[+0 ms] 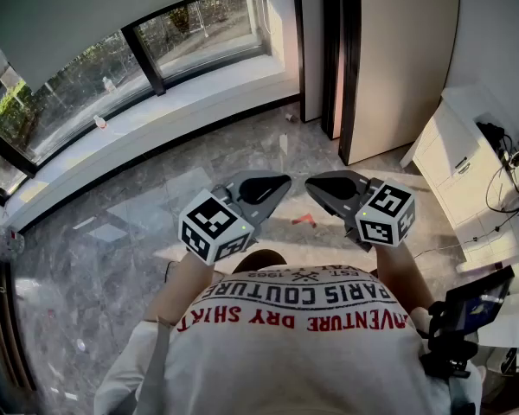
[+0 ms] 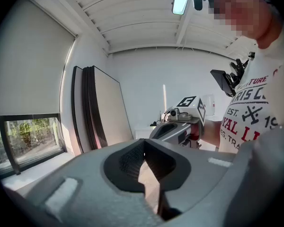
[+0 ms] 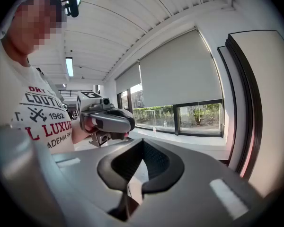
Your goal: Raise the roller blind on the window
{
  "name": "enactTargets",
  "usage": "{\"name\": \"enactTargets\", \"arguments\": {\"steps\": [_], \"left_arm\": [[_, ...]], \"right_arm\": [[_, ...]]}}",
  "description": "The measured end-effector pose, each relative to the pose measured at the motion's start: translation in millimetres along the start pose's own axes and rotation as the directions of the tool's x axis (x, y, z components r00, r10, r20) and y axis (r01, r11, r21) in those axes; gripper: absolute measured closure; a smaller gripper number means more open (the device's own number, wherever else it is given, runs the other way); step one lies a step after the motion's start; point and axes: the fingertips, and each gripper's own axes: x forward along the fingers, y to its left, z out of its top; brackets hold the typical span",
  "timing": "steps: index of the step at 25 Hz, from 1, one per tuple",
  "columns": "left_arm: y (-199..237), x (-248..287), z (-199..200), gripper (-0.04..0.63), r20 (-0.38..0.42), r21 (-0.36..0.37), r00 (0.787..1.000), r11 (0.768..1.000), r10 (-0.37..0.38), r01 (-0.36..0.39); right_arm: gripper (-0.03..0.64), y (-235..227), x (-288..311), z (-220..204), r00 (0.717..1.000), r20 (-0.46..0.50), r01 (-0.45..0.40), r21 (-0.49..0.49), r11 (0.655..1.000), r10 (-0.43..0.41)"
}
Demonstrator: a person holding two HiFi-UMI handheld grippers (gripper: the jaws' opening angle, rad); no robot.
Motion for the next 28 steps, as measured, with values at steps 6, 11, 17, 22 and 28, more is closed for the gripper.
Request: {"name": "enactTargets", "arguments": {"steps": [6,11,17,22,28], "left_arm": [[1.6,-1.3,2.1,0.594,0.005,-0.006,1.0,1.0,0.004,-0.004],[7.6,1.7,-1.7,0.594,0.0,-0.017,1.0,1.0,-0.002,0.002],[14.3,11.7,-4.8,0.594,-0.004,-0.037,1.0,0.999,-0.008,0.008],[28.1,20.7,-12.0,0.594,-0.018,-0.056,1.0,0.998,-0.013,0.012],[64.6,55.6,-30.5,0.594,-0.03,-0.081,0.999,0.996,-0.031,0.029]], "right_arm": [[0.615,0.9,2.1,0.3,1.0,-0.001,0.001,0.0,1.0,-0.001],[0.614,-6.5,6.3,1.5,1.0,0.009,0.01,0.016,1.0,-0.011],[0.614,-20.4,6.6,-1.3,0.999,0.031,0.02,0.052,0.998,-0.022],[0.614,-35.3,15.2,-5.9,0.999,0.04,0.015,0.098,0.995,-0.019],[0.614,-81.8,30.8,-16.4,0.998,0.057,0.013,0.153,0.988,-0.022]]}}
